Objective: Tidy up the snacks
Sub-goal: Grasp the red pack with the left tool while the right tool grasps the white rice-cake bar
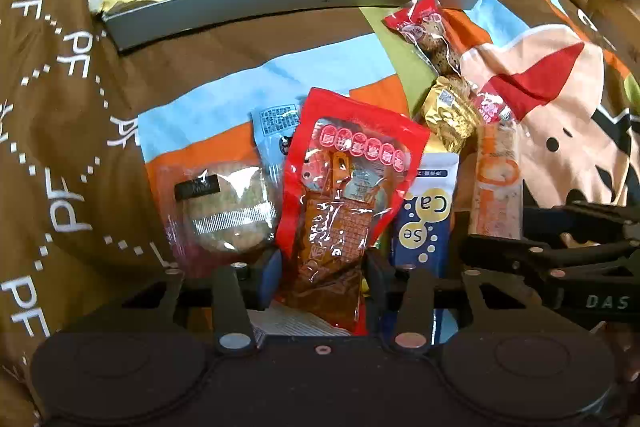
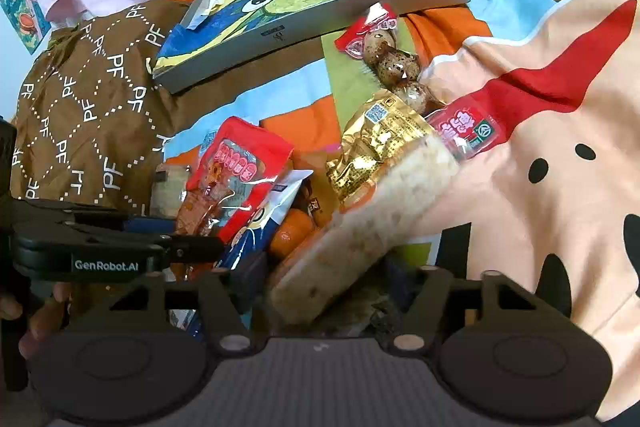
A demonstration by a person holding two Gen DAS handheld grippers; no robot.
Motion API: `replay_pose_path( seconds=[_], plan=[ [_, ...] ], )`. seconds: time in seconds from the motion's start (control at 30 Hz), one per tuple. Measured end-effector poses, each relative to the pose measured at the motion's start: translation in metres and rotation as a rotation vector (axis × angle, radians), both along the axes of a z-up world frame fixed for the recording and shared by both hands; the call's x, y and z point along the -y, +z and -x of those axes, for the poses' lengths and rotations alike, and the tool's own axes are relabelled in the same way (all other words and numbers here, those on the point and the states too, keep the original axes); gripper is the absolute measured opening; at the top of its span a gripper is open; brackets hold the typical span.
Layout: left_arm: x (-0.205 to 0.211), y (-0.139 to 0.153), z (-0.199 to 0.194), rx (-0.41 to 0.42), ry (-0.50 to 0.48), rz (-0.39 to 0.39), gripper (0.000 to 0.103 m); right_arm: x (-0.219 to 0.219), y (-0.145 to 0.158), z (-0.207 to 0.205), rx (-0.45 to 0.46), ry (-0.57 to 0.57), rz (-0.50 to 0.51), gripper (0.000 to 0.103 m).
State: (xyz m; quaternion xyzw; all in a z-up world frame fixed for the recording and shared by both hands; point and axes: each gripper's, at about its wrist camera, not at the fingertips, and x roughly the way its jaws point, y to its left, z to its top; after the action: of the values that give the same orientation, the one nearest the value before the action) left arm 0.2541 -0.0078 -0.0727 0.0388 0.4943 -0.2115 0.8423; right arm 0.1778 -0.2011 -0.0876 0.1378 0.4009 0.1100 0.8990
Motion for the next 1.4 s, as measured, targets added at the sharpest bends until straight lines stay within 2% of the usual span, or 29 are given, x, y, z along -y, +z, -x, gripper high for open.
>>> replay_pose_path(
  seconds=[0.03, 0.1, 0.2, 0.4, 0.53, 0.6, 0.73, 0.8, 0.9, 1.1, 1.4],
  plan=[
    [0.0, 0.001, 0.0, -0.007, 0.006, 0.009, 0.045, 0.0, 0.0, 0.001, 0.002, -0.001, 0.0, 0.056],
    [-0.001, 0.002, 0.0, -0.026, 0.023, 0.029, 0.045, 0.0, 0.001, 0.003, 0.01, 0.004, 0.005, 0.043],
    [-0.004, 0.004, 0.001, -0.056, 0.043, 0.079, 0.044, -0.004, 0.004, 0.006, 0.032, 0.032, 0.033, 0.033],
    [-0.01, 0.006, 0.004, -0.103, 0.1, 0.174, 0.044, -0.018, 0.011, 0.013, 0.087, 0.076, 0.125, 0.032],
    [-0.011, 0.001, 0.001, -0.103, 0.119, 0.159, 0.045, -0.021, 0.01, 0.011, 0.102, 0.084, 0.169, 0.034],
    [-0.011, 0.0, -0.001, -0.095, 0.122, 0.154, 0.045, -0.021, 0.009, 0.009, 0.105, 0.091, 0.157, 0.039],
    [-0.011, 0.0, -0.001, -0.085, 0.125, 0.151, 0.044, -0.017, 0.008, 0.007, 0.092, 0.08, 0.115, 0.04],
    [-0.01, 0.001, 0.0, -0.08, 0.124, 0.15, 0.043, -0.016, 0.008, 0.007, 0.09, 0.075, 0.106, 0.037],
    [-0.01, 0.002, 0.002, -0.077, 0.122, 0.156, 0.043, -0.019, 0.008, 0.008, 0.097, 0.066, 0.147, 0.031],
    [-0.013, 0.001, 0.008, -0.061, 0.132, 0.176, 0.042, -0.039, 0.012, 0.018, 0.178, 0.096, 0.347, 0.029],
    [-0.013, 0.009, 0.016, 0.021, 0.138, 0.199, 0.042, -0.084, 0.001, 0.041, 0.368, 0.205, 0.797, 0.029]
  ],
)
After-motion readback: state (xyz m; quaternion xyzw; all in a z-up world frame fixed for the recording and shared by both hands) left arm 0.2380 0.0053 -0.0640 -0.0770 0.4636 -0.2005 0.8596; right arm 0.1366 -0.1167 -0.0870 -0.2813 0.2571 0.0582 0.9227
